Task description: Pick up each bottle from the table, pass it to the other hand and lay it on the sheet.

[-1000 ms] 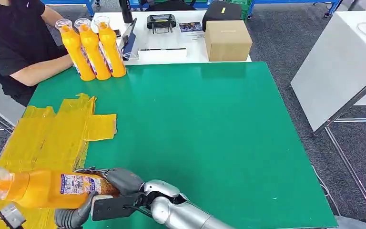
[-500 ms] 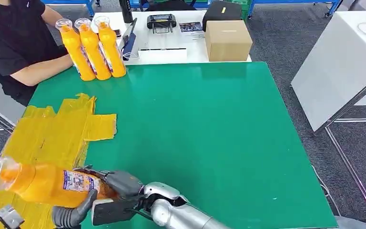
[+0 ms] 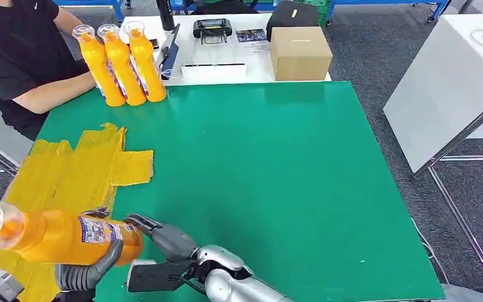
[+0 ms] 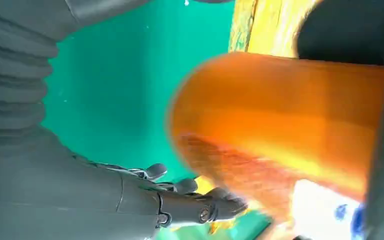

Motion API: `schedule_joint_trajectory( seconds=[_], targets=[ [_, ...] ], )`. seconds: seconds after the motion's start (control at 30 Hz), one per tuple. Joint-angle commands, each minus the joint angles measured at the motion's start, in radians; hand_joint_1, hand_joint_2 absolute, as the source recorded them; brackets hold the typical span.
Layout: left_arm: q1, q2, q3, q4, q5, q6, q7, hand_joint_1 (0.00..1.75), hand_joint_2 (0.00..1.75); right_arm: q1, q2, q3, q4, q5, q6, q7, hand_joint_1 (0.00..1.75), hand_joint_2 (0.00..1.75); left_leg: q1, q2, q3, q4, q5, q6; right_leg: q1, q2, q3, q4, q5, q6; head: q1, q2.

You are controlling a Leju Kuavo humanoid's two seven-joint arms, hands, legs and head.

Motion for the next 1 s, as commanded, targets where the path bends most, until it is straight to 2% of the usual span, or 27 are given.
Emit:
schedule_joint_trajectory(
  seconds=[0.03,0.13,0.27,0.4,0.47,0.5,0.6,0.7,0.83,0.93,1.0],
  targets=[
    [-0.101,0.021,0.119,0.024,-0.054,0.046,-0.036,1.75,1.75,0.085,-0.078,-0.041,-0.084,0.016,-0.001,0.008,0.00,0.00,0.001,-0.002,0.001,-0.001,0.000,-0.001,0.001,-0.002,0.003,-0.002,0.000,-0.001,0.000,0.000],
    [-0.121,0.044,0.198,0.063,-0.095,0.079,-0.052,1.75,1.75,0.114,-0.107,-0.071,-0.145,0.027,-0.009,0.010,0.00,0.00,0.002,-0.002,0.000,-0.001,0.001,-0.001,0.002,-0.002,0.003,-0.002,0.000,-0.001,0.000,0.000],
    [-0.153,0.063,0.305,0.133,-0.305,0.172,-0.106,1.75,1.75,0.160,-0.172,-0.105,-0.260,0.040,-0.015,0.018,0.00,0.00,0.001,-0.002,0.001,-0.002,0.001,-0.001,0.001,-0.002,0.003,-0.002,0.001,-0.001,0.000,0.000],
    [-0.163,0.068,0.318,0.151,-0.330,0.185,-0.108,1.75,1.75,0.169,-0.183,-0.108,-0.279,0.045,-0.015,0.019,0.00,0.00,0.002,-0.002,0.001,-0.002,0.001,-0.001,0.001,-0.002,0.003,-0.002,0.001,-0.001,0.000,0.000],
    [-0.167,0.076,0.329,0.170,-0.458,0.276,-0.114,1.75,1.75,0.185,-0.193,-0.119,-0.308,0.049,-0.018,0.020,0.00,0.00,0.002,-0.001,0.001,-0.001,0.001,-0.001,0.002,-0.001,0.003,-0.002,0.001,-0.001,0.000,0.000],
    [-0.176,0.093,0.340,0.202,-0.635,0.398,-0.094,1.75,1.75,0.207,-0.212,-0.132,-0.348,0.057,-0.026,0.016,0.00,0.00,0.002,-0.002,0.000,-0.001,0.001,-0.001,0.002,-0.002,0.002,-0.002,0.001,-0.001,0.000,0.000],
    [-0.187,0.140,0.376,0.299,-0.915,0.550,-0.047,1.75,1.75,0.267,-0.257,-0.171,-0.466,0.064,-0.040,0.014,0.00,0.00,0.003,-0.004,0.001,-0.002,0.001,-0.001,0.002,-0.004,0.004,-0.004,0.001,-0.002,0.000,0.000],
    [-0.160,0.136,0.396,0.355,-1.310,0.757,0.004,1.75,1.75,0.309,-0.298,-0.195,-0.568,0.057,-0.049,-0.002,0.00,0.00,0.001,-0.002,0.002,-0.002,0.001,-0.001,0.001,-0.001,0.003,-0.003,0.000,-0.001,0.000,0.000],
    [-0.132,0.118,0.390,0.416,-1.589,0.761,0.100,1.75,1.75,0.367,-0.313,-0.251,-0.691,0.032,-0.082,-0.021,0.00,0.00,0.000,-0.002,0.001,-0.002,0.000,0.000,0.000,-0.002,0.002,-0.002,0.000,-0.001,0.000,0.000],
    [-0.100,0.090,0.392,0.417,-1.640,0.744,0.097,1.75,1.75,0.444,-0.277,-0.332,-0.846,0.018,-0.176,-0.120,0.00,0.00,0.001,-0.001,0.001,-0.001,-0.001,-0.001,0.001,-0.001,0.003,-0.002,0.000,-0.001,0.000,0.000],
    [-0.090,0.068,0.387,0.417,-1.679,0.741,0.093,1.75,1.75,0.469,-0.261,-0.360,-0.913,-0.003,-0.194,-0.147,0.00,0.00,0.001,-0.001,-0.001,0.000,-0.001,0.000,0.001,-0.001,0.000,0.000,-0.001,-0.001,0.000,0.000]
  ],
)
